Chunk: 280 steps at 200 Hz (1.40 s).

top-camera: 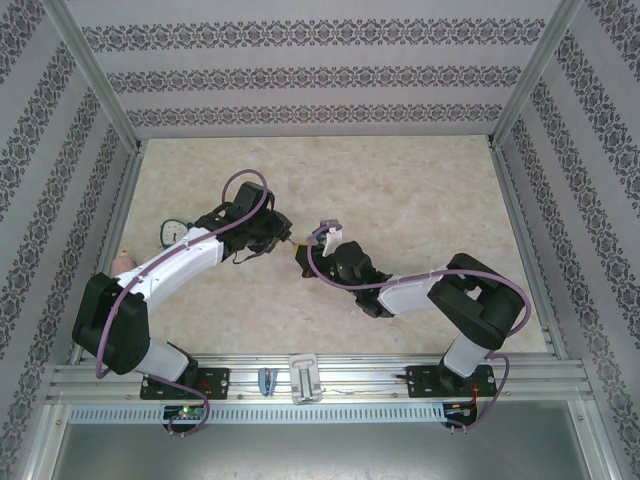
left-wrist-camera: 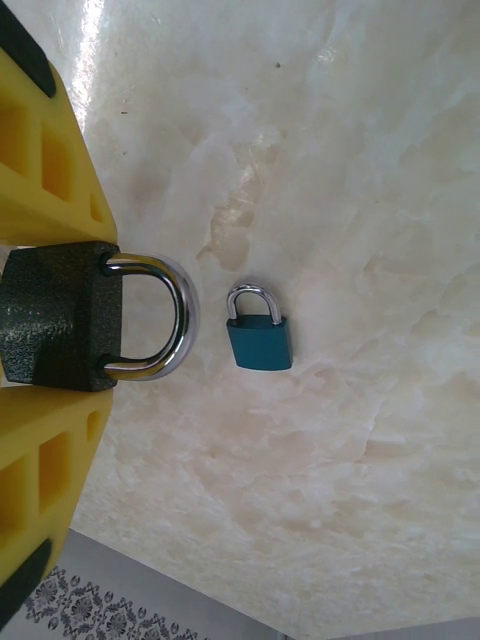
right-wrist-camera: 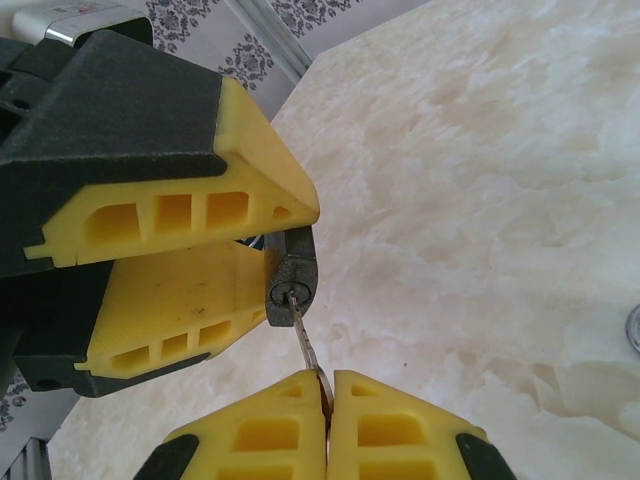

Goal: Unlock with the key

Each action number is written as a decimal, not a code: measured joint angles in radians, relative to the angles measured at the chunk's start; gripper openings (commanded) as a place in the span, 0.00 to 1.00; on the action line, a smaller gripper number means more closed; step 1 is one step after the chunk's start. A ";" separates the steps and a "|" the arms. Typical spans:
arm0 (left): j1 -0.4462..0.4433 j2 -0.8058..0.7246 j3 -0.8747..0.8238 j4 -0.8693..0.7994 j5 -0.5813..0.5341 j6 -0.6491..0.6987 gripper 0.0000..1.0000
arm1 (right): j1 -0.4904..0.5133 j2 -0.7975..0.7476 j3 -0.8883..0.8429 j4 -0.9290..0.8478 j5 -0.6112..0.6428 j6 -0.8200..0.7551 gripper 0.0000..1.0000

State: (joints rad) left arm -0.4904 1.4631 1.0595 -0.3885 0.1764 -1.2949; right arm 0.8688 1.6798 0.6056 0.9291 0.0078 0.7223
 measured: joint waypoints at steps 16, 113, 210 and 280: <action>0.000 0.000 0.000 0.002 -0.006 0.000 0.36 | 0.000 0.006 0.005 0.000 0.003 0.006 0.00; 0.000 0.016 0.000 0.002 -0.027 -0.009 0.34 | 0.018 0.032 0.021 -0.002 0.033 0.079 0.00; 0.000 0.030 0.005 0.001 -0.051 -0.008 0.33 | 0.017 0.045 0.049 -0.042 0.037 0.186 0.00; -0.001 0.042 0.014 -0.013 -0.050 -0.008 0.33 | 0.004 0.029 0.054 -0.085 0.018 0.195 0.00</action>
State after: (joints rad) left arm -0.4915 1.5047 1.0740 -0.4015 0.1268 -1.3025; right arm 0.8730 1.7092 0.6598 0.8436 0.0254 0.9173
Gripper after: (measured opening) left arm 0.337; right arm 0.058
